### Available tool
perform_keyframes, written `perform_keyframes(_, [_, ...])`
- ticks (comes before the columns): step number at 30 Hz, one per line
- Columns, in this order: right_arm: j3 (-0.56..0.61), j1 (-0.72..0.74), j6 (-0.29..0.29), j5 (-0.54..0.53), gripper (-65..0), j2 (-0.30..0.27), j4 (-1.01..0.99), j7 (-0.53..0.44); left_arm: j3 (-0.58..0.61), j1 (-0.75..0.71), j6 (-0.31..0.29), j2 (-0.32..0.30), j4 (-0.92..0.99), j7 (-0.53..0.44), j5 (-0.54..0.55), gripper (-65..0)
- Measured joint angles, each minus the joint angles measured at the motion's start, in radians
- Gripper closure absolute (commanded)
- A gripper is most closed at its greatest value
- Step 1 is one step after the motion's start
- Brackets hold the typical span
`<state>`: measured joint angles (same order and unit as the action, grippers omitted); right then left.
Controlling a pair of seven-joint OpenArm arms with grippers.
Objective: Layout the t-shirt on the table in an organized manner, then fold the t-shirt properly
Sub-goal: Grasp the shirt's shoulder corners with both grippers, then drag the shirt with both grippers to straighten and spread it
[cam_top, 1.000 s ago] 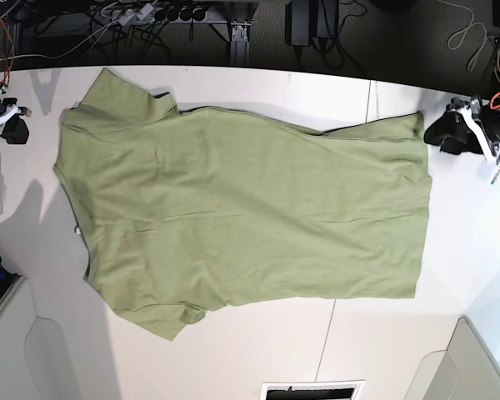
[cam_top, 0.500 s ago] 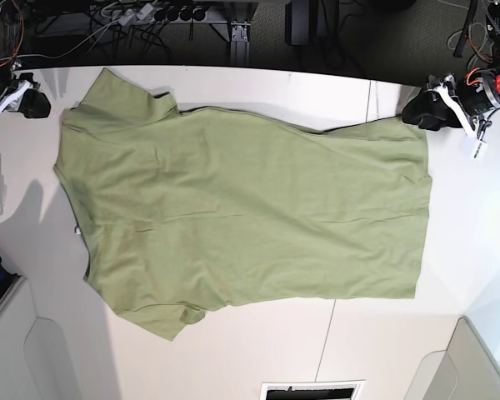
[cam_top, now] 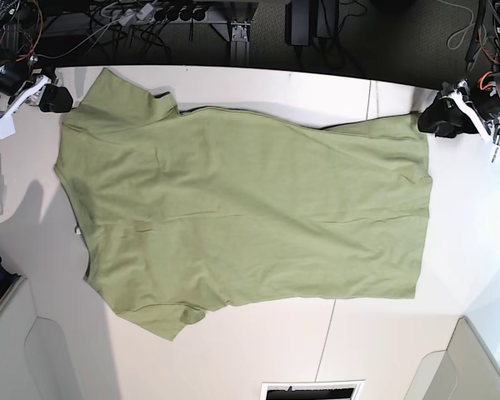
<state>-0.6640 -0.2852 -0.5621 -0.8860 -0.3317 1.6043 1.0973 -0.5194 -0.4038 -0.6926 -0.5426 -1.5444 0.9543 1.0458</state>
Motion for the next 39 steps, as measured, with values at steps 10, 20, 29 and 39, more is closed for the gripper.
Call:
perform_keyframes(10, [0.113, 0.003, 0.0, -0.008, -26.5, -0.001, 0.0, -0.014, 0.011, -0.001, 0.0, 0.0, 0.0, -0.009, -0.051, -37.4])
perform_keyframes(20, [0.162, 0.006, 0.0, -0.015, -26.5, 0.0, 0.004, -0.022, 0.087, -0.001, 0.0, 0.002, 0.0, -0.107, -0.177, -37.4])
perform_keyframes(29, [0.162, 0.006, 0.0, -0.025, -20.9, 0.0, 0.004, -0.022, 0.19, 0.004, -0.001, -0.001, 0.0, -0.233, -0.281, -20.8])
perform_keyframes(39, [0.157, 0.002, -0.002, -0.027, 0.0, 0.0, 0.006, 0.013, 0.198, 0.003, -0.003, -0.037, -0.043, -0.035, -0.198, 0.0])
